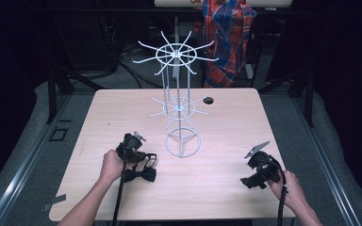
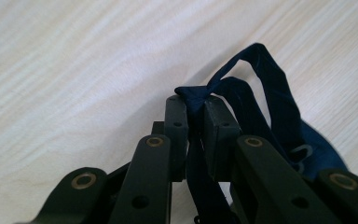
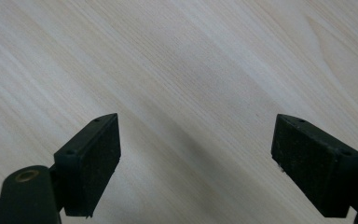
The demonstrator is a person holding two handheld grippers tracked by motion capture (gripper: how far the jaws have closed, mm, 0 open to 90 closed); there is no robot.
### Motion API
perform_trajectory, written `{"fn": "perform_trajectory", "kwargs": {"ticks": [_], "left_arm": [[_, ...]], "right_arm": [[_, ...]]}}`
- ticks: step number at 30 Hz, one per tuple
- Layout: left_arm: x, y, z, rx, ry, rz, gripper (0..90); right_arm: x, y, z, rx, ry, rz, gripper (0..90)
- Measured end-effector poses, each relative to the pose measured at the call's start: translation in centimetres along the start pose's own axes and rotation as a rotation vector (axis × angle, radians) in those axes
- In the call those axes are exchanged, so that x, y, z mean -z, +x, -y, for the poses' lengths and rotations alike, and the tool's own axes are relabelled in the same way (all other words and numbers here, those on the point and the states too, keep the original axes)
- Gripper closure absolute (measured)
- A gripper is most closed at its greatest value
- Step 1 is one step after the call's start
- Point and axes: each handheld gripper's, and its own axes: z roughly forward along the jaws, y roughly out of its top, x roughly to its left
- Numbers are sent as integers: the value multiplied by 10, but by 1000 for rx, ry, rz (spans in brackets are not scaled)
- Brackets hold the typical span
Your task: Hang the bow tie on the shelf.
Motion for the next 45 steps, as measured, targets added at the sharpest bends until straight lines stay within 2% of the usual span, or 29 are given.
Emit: {"fn": "perform_trajectory", "kwargs": {"ticks": [2,3,5,6,9,10,11,12,13,16,28,35,40,41,42,45], "left_arm": [[10,3,1,2,-45,9,811],[10,3,1,2,-45,9,812],[20,7,4,21,-105,33,812],[20,7,4,21,-105,33,812],[33,11,7,67,-184,58,812],[33,11,7,67,-184,58,813],[39,12,8,82,-211,79,813],[39,12,8,82,-211,79,813],[45,12,8,84,-238,84,814],[52,12,7,96,-272,93,819],[64,13,3,95,-311,104,818],[73,16,4,99,-333,98,819],[78,18,5,109,-352,95,819],[79,19,5,109,-351,97,818],[81,19,5,110,-357,92,819],[83,19,4,103,-359,92,819]], "right_arm": [[0,0,0,-2,-3,-2,153],[0,0,0,-2,-3,-2,153],[0,-1,0,-2,-1,-4,153],[0,-1,0,-2,-3,-5,153],[1,0,0,-3,-3,0,153],[1,0,0,-3,-3,0,153],[2,0,1,-2,0,-1,153],[2,0,1,-2,0,-1,153],[2,0,2,2,0,-5,153],[2,1,2,-4,-4,3,153],[2,-1,3,2,7,5,153],[0,2,0,20,6,-15,153],[0,2,-1,28,17,-11,153],[1,3,-2,34,24,9,153],[0,3,-3,32,12,-9,153],[0,4,-3,35,13,-7,153]]}}
